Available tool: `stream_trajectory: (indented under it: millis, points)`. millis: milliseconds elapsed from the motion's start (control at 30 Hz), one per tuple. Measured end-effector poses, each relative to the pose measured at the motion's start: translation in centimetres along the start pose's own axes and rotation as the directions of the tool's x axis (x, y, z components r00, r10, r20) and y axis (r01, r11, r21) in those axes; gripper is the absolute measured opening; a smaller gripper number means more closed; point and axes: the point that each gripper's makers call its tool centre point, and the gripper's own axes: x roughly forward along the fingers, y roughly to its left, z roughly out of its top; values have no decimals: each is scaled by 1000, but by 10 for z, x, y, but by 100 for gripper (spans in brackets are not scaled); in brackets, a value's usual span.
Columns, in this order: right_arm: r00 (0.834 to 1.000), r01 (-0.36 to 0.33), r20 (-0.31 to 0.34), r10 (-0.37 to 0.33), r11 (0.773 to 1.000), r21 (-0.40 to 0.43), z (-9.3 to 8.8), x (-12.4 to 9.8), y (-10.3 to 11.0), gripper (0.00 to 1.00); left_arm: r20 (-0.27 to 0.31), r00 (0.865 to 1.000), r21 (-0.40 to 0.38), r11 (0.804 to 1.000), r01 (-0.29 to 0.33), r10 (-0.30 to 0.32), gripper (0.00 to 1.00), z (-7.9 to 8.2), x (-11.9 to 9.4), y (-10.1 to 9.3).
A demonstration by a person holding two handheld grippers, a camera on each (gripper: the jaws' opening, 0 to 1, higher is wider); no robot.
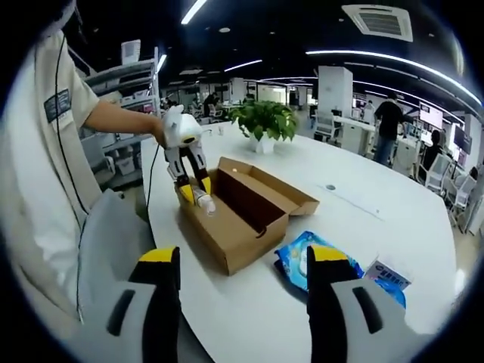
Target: Operate the shoe box by opening the lid, removing the specified soft item, and placing it in the target area until the item is outside and the box remains undamaged.
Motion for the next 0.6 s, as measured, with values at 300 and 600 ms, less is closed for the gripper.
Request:
stream_trajectory:
  millis: [300, 600]
  points:
    - [998, -65, 20, 65, 998, -27, 6, 15, 17, 52, 53, 998, 23, 999, 36, -37, 18, 22, -3, -25]
    - [991, -130, 13, 131, 989, -72, 7, 31, 38, 43, 92, 994, 35, 998, 61, -64, 18, 35, -4, -44]
